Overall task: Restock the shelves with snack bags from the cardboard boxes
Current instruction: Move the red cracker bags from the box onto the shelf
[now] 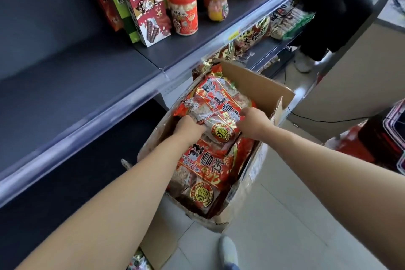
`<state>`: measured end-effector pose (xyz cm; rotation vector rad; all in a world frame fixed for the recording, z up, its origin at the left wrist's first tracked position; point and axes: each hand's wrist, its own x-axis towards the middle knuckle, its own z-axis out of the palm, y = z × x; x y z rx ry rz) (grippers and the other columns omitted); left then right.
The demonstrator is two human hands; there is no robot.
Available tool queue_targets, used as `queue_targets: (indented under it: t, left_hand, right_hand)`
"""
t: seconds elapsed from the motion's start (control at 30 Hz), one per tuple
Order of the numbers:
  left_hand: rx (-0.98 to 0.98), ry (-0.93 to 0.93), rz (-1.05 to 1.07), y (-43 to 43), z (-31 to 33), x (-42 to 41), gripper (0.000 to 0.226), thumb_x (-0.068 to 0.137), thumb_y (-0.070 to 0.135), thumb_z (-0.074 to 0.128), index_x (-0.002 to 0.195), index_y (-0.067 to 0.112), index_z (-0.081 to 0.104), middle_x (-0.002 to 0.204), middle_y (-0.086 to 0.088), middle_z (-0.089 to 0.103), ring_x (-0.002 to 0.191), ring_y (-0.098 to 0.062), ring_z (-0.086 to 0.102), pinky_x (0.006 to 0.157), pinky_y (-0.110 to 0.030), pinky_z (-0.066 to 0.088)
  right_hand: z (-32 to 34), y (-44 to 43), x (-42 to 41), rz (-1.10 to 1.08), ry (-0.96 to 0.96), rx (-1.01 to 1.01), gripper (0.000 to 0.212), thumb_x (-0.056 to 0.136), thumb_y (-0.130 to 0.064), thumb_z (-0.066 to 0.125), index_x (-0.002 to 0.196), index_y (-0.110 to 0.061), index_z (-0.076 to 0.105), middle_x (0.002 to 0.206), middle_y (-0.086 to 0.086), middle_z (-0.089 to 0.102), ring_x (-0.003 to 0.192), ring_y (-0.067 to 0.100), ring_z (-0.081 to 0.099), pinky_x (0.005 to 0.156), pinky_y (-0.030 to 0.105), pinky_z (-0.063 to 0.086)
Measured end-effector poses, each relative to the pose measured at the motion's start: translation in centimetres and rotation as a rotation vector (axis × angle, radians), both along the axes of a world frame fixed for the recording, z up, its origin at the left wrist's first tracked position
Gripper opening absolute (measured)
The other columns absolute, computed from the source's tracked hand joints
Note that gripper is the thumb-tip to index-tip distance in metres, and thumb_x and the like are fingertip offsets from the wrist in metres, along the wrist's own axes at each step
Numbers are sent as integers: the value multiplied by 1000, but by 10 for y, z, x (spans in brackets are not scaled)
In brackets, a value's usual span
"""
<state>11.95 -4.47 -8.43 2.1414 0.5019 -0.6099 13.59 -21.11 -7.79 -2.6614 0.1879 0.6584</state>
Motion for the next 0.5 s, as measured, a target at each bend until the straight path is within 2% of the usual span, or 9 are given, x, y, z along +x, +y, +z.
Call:
queue_targets:
  t: [0.1,0.23,0.3,0.37,0.43,0.5]
  left_hand:
    - [-59,67,138,-15,-20,14,74,86,31,68,142,1,29,136,-16,48,118,-32,53,98,-44,49]
    - [-109,59,384,-32,-41,32,97,79,33,75,145,3,11,146,-15,36,126,-35,47,100,-46,47]
    - [-151,70,489,-36,-47,37,93,78,29,77,141,8,12,141,-13,40,121,-34,50,99,-47,48]
    - [-173,80,551,-36,-53,40,82,78,24,77,133,14,17,127,-14,48,109,-33,54,96,-47,50]
    - [-157,89,554,-34,-56,42,78,78,21,77,128,19,17,113,-12,49,101,-31,56,93,-46,52]
    - [-140,85,545,-31,-58,44,71,77,19,77,117,22,18,109,-10,50,98,-31,57,91,-46,53]
  right_hand:
    - [-13,-10,27,36,20,-33,36,96,-12,45,128,2,51,126,18,57,114,32,57,92,35,49]
    - [-32,-18,61,67,60,-83,37,95,-13,43,129,0,48,129,17,53,116,33,53,96,36,48]
    - [-44,-22,76,25,87,-73,44,92,-14,42,134,0,41,133,19,48,120,35,50,101,40,45]
    - [-54,-23,86,-36,124,-45,52,92,-14,42,140,-1,31,139,20,40,126,38,45,105,42,41]
    - [-62,-21,94,-107,162,-5,56,93,-15,41,145,-4,22,146,19,28,133,39,36,111,43,33]
    - [-66,-20,101,-212,156,44,56,94,-19,40,146,-7,21,147,17,24,135,37,31,114,44,29]
